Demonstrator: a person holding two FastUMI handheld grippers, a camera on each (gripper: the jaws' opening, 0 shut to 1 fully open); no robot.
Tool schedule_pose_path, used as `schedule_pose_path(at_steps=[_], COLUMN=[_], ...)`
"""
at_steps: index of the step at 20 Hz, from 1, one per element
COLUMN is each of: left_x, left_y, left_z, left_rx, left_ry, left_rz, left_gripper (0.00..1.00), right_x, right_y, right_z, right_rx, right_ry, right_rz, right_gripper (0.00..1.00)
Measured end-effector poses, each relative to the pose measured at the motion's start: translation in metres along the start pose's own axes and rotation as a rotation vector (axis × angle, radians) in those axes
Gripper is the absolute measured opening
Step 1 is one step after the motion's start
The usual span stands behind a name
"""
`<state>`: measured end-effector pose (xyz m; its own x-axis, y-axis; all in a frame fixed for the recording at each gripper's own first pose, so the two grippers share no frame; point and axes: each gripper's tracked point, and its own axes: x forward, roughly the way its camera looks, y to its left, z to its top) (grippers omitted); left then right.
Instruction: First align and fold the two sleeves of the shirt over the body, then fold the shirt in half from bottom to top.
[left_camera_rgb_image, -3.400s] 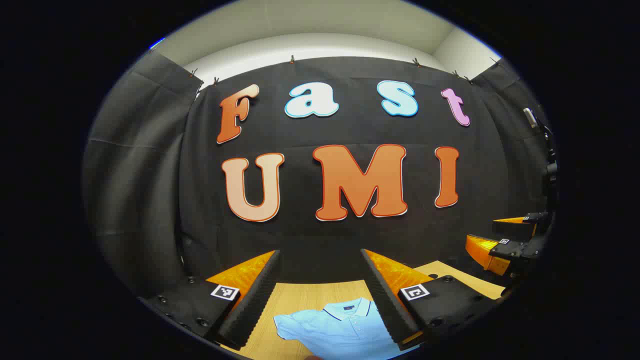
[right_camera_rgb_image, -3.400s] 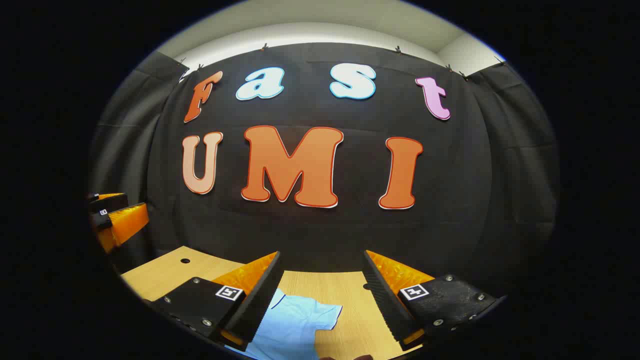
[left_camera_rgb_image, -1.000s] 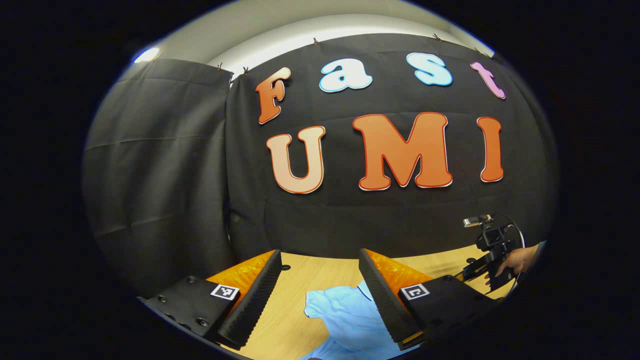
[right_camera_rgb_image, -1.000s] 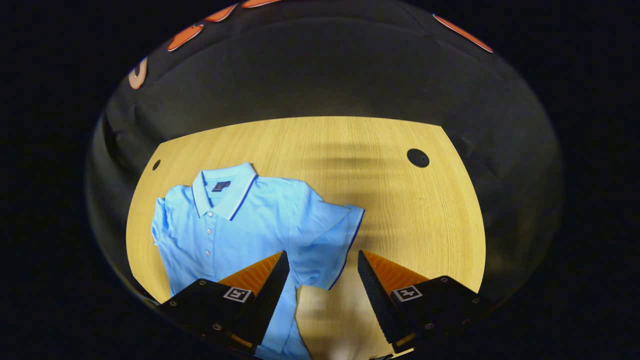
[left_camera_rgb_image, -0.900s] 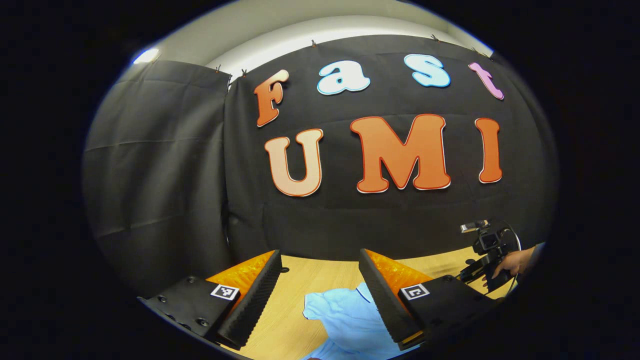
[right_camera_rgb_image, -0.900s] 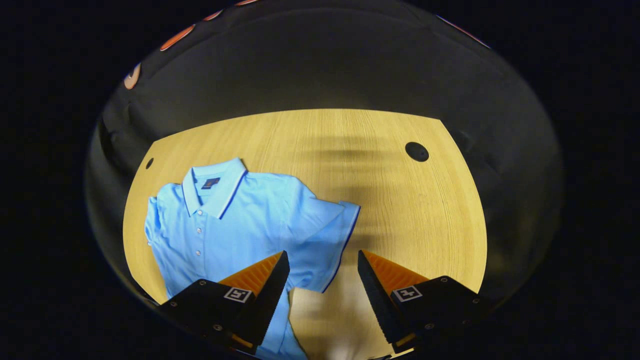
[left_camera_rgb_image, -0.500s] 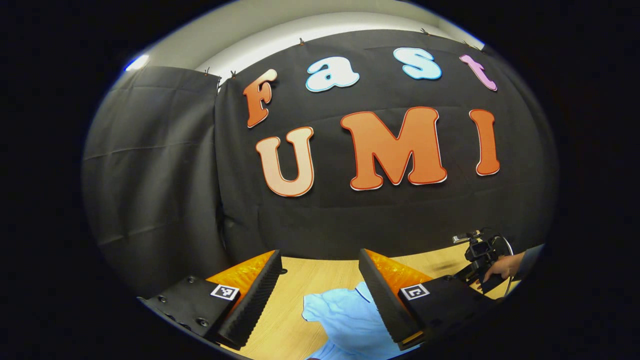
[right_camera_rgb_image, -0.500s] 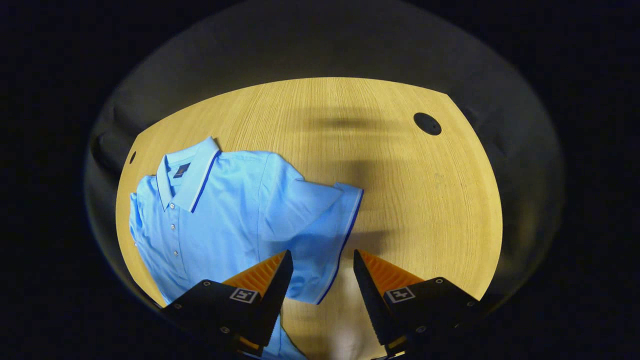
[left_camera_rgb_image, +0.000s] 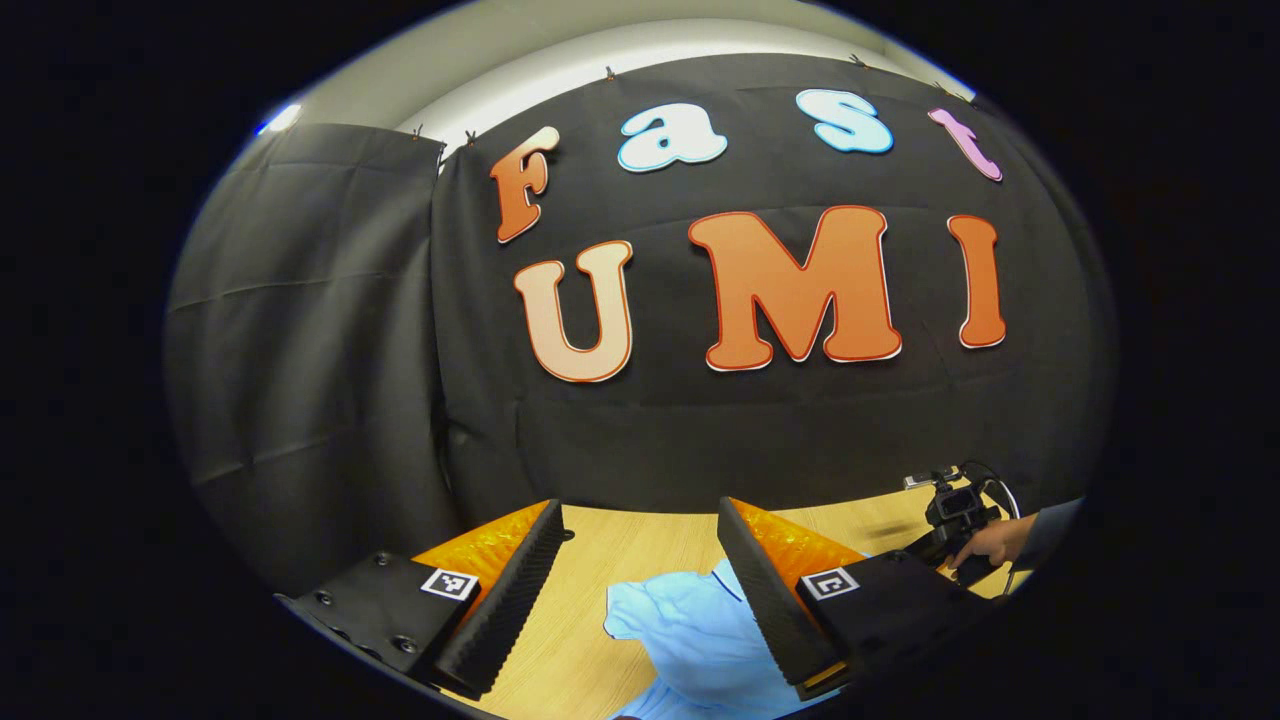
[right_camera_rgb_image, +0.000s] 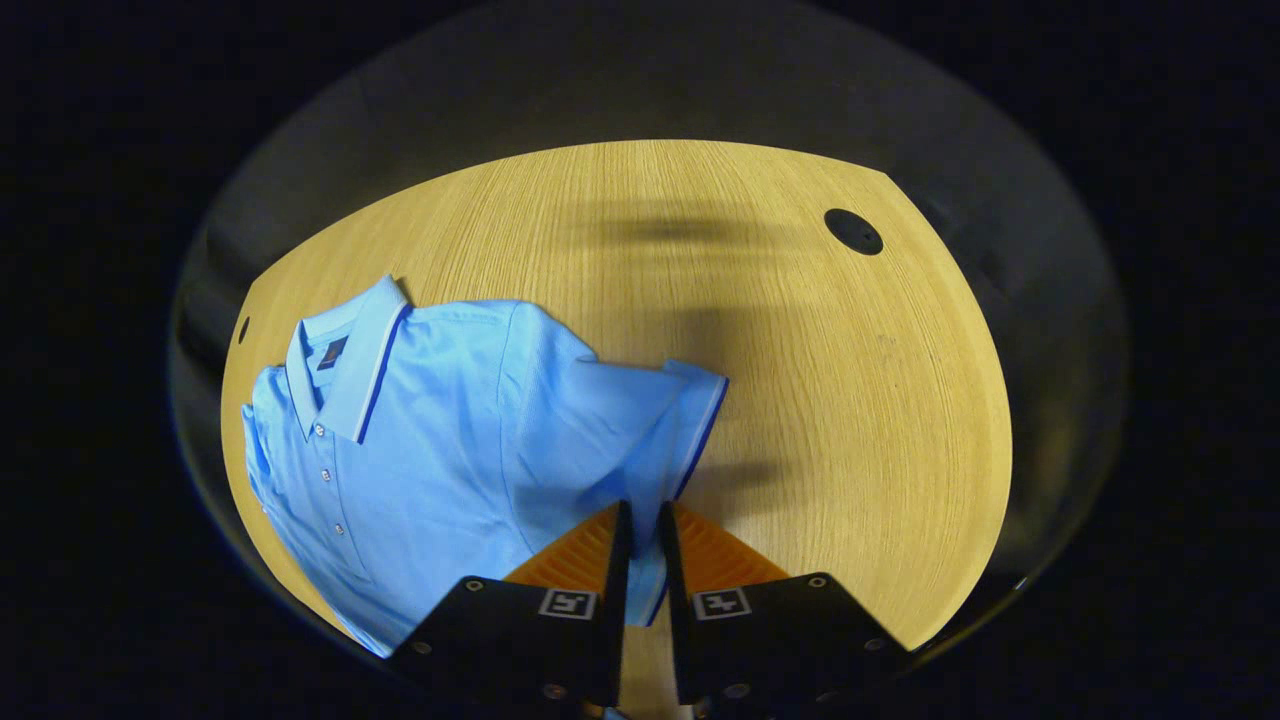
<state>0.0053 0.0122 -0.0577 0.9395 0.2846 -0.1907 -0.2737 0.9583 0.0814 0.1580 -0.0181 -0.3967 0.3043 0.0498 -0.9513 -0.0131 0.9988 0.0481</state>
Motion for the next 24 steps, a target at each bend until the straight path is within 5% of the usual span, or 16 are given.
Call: schedule_pose_path(at_steps=[2,9,19,23,24], left_x=[0.000,-0.003,-0.003,0.003,0.006], left_y=[0.003,0.009,0.028,0.042,0.046], left_z=[-0.001,-0.009,-0.021,-0.031,-0.034], left_rx=[-0.007,-0.051,-0.085,-0.097,-0.102], left_ry=[0.002,0.013,0.038,0.065,0.073], left_rz=[0.005,0.009,0.047,0.050,0.046], left_gripper=[1.00,1.00,1.00,1.00,1.00], right_x=[-0.004,-0.037,-0.059,-0.071,-0.077], right_y=[0.011,0.070,0.153,0.170,0.172], right_z=[-0.001,0.008,0.019,0.011,0.012], right_rx=[0.026,0.103,0.090,0.052,0.044], right_ry=[0.013,0.015,0.009,0.003,-0.015], right_rz=[0.066,0.301,0.455,0.478,0.483], right_gripper=[0.11,0.08,0.08,0.24,0.44])
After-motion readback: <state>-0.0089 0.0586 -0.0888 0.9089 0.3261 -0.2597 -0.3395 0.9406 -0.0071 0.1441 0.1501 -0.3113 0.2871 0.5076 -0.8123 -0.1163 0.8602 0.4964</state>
